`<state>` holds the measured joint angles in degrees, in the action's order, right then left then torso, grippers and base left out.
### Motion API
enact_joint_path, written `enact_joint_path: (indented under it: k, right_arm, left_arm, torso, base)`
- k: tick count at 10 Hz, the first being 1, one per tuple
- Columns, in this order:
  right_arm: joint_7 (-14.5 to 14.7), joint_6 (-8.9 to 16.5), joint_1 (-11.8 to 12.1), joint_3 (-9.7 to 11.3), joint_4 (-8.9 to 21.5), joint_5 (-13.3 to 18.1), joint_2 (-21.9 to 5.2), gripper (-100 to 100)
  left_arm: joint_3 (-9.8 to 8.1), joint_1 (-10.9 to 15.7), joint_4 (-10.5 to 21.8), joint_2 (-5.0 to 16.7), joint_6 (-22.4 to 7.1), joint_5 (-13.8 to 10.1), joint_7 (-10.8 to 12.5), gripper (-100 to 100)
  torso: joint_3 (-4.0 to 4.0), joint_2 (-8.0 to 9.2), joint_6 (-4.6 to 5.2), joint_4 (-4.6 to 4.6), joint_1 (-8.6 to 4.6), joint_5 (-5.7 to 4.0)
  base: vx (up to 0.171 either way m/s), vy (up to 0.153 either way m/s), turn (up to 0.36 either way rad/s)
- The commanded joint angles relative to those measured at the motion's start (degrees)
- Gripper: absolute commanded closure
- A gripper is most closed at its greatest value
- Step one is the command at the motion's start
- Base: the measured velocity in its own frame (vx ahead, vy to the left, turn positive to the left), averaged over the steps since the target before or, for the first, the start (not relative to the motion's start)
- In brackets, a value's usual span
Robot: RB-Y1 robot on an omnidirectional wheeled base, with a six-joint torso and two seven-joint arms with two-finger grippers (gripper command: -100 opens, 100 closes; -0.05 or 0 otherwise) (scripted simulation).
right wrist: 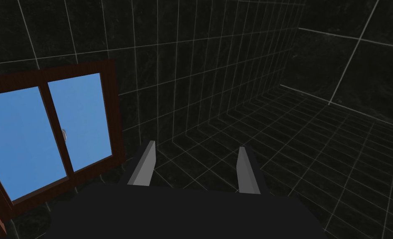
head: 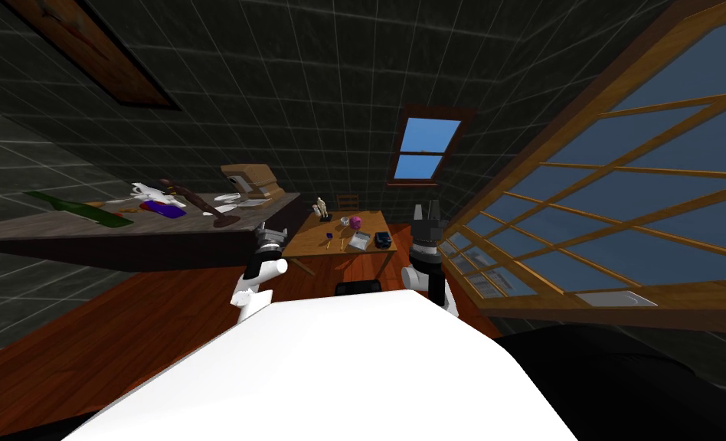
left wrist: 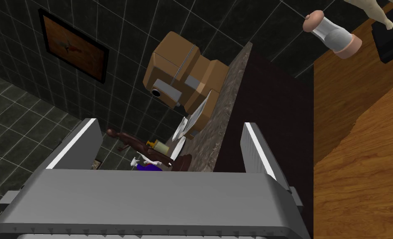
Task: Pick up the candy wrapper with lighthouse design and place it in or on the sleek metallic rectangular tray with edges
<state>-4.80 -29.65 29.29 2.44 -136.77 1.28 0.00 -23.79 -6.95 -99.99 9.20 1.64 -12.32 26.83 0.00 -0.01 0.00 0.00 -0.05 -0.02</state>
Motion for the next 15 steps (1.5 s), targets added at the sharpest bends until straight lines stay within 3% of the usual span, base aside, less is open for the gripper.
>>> enact_joint_path:
  k: [1, 6, 7, 8, 9, 10, 11, 12, 15]
  right_arm:
    - [0.00, 0.00, 0.00, 0.00, 0.00, 0.00, 0.00, 0]
    - [0.00, 0.00, 0.00, 0.00, 0.00, 0.00, 0.00, 0]
    - [0.00, 0.00, 0.00, 0.00, 0.00, 0.00, 0.00, 0]
    - [0.00, 0.00, 0.00, 0.00, 0.00, 0.00, 0.00, 0]
    - [0.00, 0.00, 0.00, 0.00, 0.00, 0.00, 0.00, 0]
    - [0.00, 0.00, 0.00, 0.00, 0.00, 0.00, 0.00, 0]
    - [0.00, 0.00, 0.00, 0.00, 0.00, 0.00, 0.00, 0]
    - [0.00, 0.00, 0.00, 0.00, 0.00, 0.00, 0.00, 0]
    - [0.00, 0.00, 0.00, 0.00, 0.00, 0.00, 0.00, 0]
  left_arm:
    - [-1.02, 1.73, 2.86, 0.21, -1.85, -0.50, 1.78, -100]
    - [-2.63, 4.89, 9.73, 0.14, -5.87, -1.07, 5.21, -100]
    - [-3.30, 6.47, 11.79, 0.09, -7.81, -1.24, 6.97, -100]
    - [-3.30, 6.47, 12.80, 0.09, -7.81, -1.24, 6.97, -100]
    - [-3.86, 8.04, 14.68, 0.05, -9.71, -1.33, 8.75, -100]
    - [-3.86, 8.04, 15.87, 0.05, -9.71, -1.33, 8.75, -100]
    - [-4.33, 9.59, 18.20, 0.01, -11.55, -1.34, 10.54, -100]
    - [-4.33, 9.59, 18.93, 0.01, -11.55, -1.34, 10.54, -100]
    - [-5.00, 12.60, 24.33, -0.02, -15.02, -1.15, 14.08, -100]
  torso:
    - [0.00, 0.00, 0.00, 0.00, 0.00, 0.00]
    - [-0.02, -0.03, 0.01, -0.01, -0.07, -0.01]
    - [-0.02, -0.03, 0.00, -0.01, -0.04, -0.01]
    - [-0.02, -0.04, 0.01, -0.01, -0.04, -0.01]
    - [-0.02, -0.04, 0.00, -0.01, -0.02, -0.01]
    - [-0.03, -0.05, 0.00, -0.01, -0.02, 0.00]
    - [-0.03, -0.05, 0.00, -0.01, -0.01, 0.00]
    - [-0.04, -0.08, 0.01, -0.01, -0.01, 0.00]
    - [-0.04, -0.07, -0.01, -0.02, 0.02, 0.00]
  base:
    - [-0.005, -0.020, -0.020]
    - [0.000, -0.033, -0.014]
    - [0.005, -0.028, -0.032]
    - [0.007, -0.022, -0.015]
    - [0.009, -0.024, -0.034]
    - [0.010, -0.018, -0.016]
    - [0.014, -0.017, -0.040]
    - [0.012, -0.013, -0.026]
    - [0.015, -0.010, -0.034]
